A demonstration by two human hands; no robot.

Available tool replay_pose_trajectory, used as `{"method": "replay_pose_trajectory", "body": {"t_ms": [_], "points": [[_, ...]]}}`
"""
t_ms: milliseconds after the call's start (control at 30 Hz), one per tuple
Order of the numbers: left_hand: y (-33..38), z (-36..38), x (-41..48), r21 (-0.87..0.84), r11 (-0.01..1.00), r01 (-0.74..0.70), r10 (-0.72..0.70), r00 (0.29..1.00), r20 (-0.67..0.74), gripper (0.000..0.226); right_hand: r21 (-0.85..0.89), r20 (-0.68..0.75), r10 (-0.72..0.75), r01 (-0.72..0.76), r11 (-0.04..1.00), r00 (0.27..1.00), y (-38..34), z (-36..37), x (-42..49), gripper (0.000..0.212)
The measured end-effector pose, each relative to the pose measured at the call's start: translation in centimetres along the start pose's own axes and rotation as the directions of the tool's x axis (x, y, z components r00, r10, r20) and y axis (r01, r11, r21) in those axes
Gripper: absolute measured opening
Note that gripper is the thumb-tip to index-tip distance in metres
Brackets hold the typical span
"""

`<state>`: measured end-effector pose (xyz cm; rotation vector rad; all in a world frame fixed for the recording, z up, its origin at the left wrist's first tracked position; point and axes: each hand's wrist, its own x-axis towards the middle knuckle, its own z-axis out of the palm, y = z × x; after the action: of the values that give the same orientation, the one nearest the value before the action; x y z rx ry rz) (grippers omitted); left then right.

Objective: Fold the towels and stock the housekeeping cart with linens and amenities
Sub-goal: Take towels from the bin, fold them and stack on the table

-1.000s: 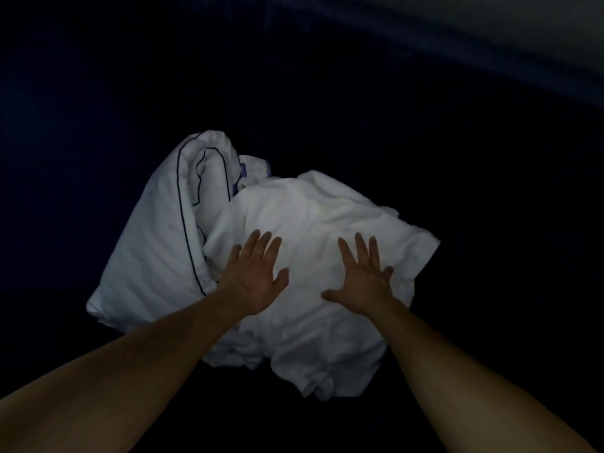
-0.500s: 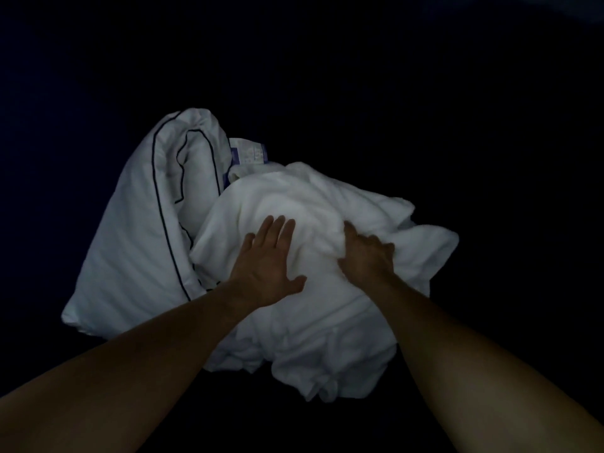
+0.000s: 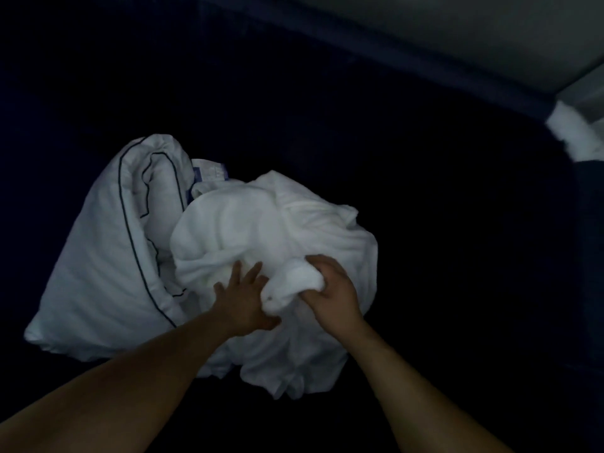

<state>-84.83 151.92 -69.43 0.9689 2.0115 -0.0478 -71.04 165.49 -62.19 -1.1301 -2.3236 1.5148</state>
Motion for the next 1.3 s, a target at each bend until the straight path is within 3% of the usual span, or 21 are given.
{"method": "replay_pose_trajectory", "body": {"t_ms": [67,167,267,333,367,467,533,633,767,867,967,1000,1100,1233,1300], "points": [[-0.5,1.3,0.4,-0.005,0.998,0.066,-0.066,0.991,-0.118,0.120,-0.274,-0.079,0.031,-0.051,0.960,0.996,2.0,-0.5,0.5,0.080],[-1.2,2.7,1.0,0.010,0.995,0.100,-0.095,0.971,-0.220,0.142,-0.409,0.104,0.398,-0.325,0.852,0.912,6.8,-0.3,0.1,0.140],[-1.9,4.9,1.7,0.107,0.991,0.082,-0.062,0.982,-0.176,0.148,-0.443,0.198,0.504,-0.382,0.811,0.841,10.6,2.1,-1.1,0.155],[-1.7,6.1,2.1,0.119,0.989,0.087,-0.071,0.988,-0.138,0.142,-0.430,0.174,0.505,-0.396,0.811,0.845,11.4,4.4,-1.8,0.150],[-1.4,6.7,2.4,0.062,0.995,0.082,-0.072,0.986,-0.151,0.133,-0.362,0.116,0.486,-0.419,0.833,0.866,11.5,5.7,-2.0,0.137],[-0.2,6.6,2.4,-0.157,0.983,-0.091,0.053,0.971,-0.234,0.077,-0.029,-0.121,0.482,-0.488,0.872,0.868,10.4,7.4,-1.8,0.061],[0.4,4.8,1.2,-0.193,0.974,-0.115,0.040,0.935,-0.351,0.057,-0.009,-0.066,0.519,-0.521,0.853,0.852,8.6,6.5,-1.2,0.034],[2.3,2.2,-1.4,-0.453,0.848,-0.275,0.101,0.923,-0.371,0.060,0.102,0.079,0.551,-0.556,0.825,0.831,4.1,3.7,-0.5,0.017],[6.1,-3.0,-5.8,-0.767,0.608,-0.204,0.013,0.969,-0.248,0.045,0.323,0.184,0.426,-0.464,0.825,0.886,-1.1,-0.3,-2.6,0.023],[9.1,-7.6,-9.3,-0.888,0.416,-0.195,-0.108,0.959,-0.261,0.041,0.409,0.237,0.228,-0.310,0.858,0.944,-3.2,-4.2,-5.3,0.080],[13.0,-11.1,-13.0,-0.888,0.373,-0.271,-0.100,0.939,-0.328,0.018,0.307,0.214,0.073,-0.138,0.942,0.974,-6.4,-7.4,-7.7,0.122],[14.5,-11.9,-14.3,-0.869,0.385,-0.310,-0.079,0.927,-0.366,0.015,0.300,0.175,0.040,-0.092,0.950,0.984,-7.8,-8.4,-8.4,0.122],[19.2,-13.3,-19.1,-0.823,0.390,-0.412,-0.027,0.889,-0.458,0.018,0.300,0.021,0.031,-0.035,0.953,0.999,-10.6,-12.0,-10.5,0.092],[26.0,-15.4,-27.3,-0.752,0.399,-0.525,0.071,0.835,-0.546,0.052,0.290,-0.045,-0.010,0.023,0.957,0.999,-13.6,-18.4,-13.9,0.063],[29.2,-16.3,-31.5,-0.695,0.392,-0.603,0.158,0.788,-0.595,0.052,0.308,-0.061,-0.041,0.058,0.950,0.997,-15.8,-22.1,-15.9,0.050]]}}
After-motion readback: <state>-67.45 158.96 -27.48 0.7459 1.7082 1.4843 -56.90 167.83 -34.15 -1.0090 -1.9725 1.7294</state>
